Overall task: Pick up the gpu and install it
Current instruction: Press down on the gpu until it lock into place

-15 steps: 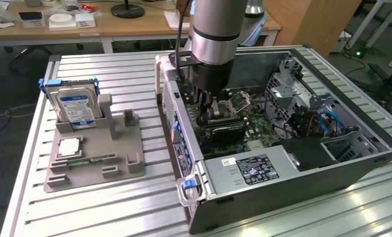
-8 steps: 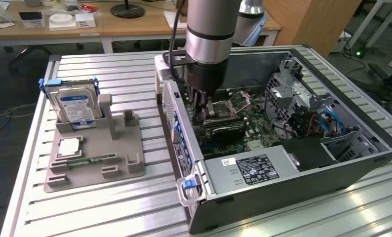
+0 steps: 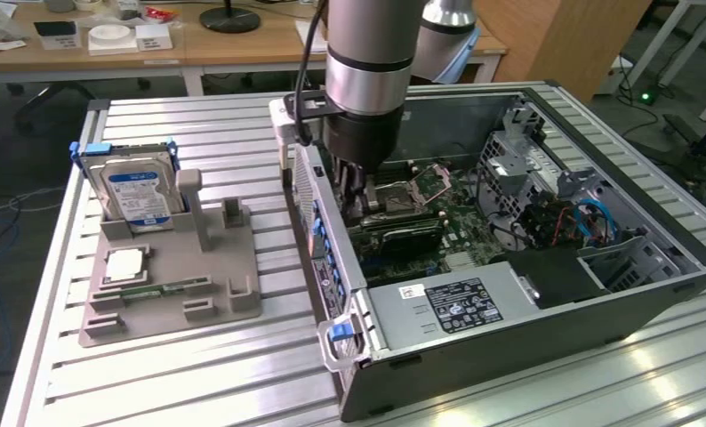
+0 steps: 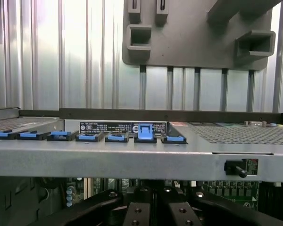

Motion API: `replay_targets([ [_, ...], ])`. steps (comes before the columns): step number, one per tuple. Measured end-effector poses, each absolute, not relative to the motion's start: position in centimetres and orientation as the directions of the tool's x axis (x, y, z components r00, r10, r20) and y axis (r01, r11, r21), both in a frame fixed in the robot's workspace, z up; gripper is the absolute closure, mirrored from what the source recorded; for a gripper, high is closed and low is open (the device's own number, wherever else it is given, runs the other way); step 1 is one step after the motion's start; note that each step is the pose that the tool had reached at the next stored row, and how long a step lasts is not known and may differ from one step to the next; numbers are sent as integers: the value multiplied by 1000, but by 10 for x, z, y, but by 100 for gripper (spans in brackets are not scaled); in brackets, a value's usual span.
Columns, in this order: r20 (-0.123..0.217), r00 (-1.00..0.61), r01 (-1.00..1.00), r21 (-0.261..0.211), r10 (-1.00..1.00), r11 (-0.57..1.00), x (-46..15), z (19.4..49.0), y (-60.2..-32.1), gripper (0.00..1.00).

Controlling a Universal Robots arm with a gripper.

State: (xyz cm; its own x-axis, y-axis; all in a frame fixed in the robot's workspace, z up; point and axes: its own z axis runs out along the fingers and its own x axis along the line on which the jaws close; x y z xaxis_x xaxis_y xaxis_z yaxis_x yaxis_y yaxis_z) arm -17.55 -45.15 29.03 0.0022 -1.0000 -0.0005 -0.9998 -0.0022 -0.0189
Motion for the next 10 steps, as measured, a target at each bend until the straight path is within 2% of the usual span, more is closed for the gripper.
replay_targets([
  [10, 0, 2, -1000, -12, -1000, -2, -179, 289, -451, 89],
])
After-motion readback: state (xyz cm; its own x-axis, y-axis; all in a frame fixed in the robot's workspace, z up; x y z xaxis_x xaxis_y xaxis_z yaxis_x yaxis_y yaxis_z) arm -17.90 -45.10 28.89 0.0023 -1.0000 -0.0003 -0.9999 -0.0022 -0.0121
